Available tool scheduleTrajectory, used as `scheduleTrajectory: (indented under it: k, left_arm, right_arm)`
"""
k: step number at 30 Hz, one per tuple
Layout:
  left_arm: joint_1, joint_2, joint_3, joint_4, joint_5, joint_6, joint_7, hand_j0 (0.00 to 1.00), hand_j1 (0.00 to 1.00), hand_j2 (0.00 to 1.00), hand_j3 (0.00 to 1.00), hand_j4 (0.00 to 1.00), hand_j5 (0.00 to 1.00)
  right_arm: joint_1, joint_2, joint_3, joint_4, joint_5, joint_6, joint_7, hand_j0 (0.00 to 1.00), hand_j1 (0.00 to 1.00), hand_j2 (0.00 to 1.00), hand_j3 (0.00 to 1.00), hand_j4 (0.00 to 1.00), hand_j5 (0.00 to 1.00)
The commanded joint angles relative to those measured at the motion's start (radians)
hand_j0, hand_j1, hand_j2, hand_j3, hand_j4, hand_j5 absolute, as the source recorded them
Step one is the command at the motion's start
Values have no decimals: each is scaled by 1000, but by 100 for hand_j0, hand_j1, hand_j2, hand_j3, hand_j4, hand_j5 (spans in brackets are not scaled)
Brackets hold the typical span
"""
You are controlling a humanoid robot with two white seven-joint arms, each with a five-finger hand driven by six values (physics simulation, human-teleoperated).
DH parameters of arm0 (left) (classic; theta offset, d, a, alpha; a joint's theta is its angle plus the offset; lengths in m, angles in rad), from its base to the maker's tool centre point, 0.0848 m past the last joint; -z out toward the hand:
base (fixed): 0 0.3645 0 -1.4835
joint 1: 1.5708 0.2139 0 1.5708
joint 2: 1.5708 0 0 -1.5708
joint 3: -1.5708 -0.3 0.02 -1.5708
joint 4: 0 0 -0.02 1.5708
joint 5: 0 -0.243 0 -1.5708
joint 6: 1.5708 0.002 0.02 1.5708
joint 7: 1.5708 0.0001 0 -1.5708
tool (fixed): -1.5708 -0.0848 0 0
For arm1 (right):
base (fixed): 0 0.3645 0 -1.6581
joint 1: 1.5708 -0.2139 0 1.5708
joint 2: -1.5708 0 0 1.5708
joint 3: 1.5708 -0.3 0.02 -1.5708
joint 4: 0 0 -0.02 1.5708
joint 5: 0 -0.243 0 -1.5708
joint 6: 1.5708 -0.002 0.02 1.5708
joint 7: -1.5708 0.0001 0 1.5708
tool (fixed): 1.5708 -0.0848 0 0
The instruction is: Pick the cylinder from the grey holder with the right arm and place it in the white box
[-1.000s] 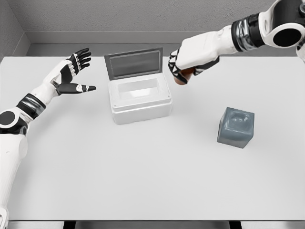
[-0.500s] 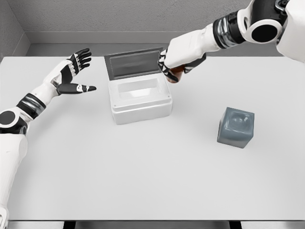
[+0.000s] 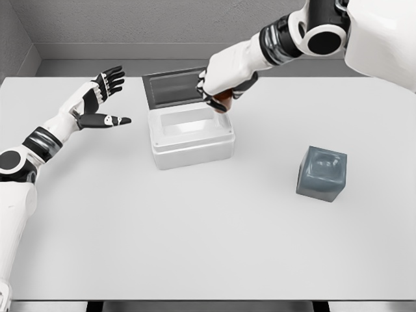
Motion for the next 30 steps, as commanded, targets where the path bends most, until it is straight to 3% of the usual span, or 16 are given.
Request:
scheduleTrajectory:
  k: [1, 17, 30]
  left_arm:
    - [0, 0, 2, 0, -13, 0, 0, 100, 100, 100, 100, 100, 100]
    - [-6, 0, 3, 6, -13, 0, 0, 100, 100, 100, 100, 100, 100]
    - [-5, 1, 3, 7, -13, 0, 0, 100, 100, 100, 100, 100, 100]
  right_arm:
    - [-3, 18, 9, 18, 0, 2, -1, 33, 33, 33, 33, 33, 33]
    - [-15, 133, 80, 124, 6, 2, -1, 33, 33, 33, 33, 33, 33]
    - [-34, 150, 97, 166, 11, 2, -1, 33, 33, 33, 33, 33, 33]
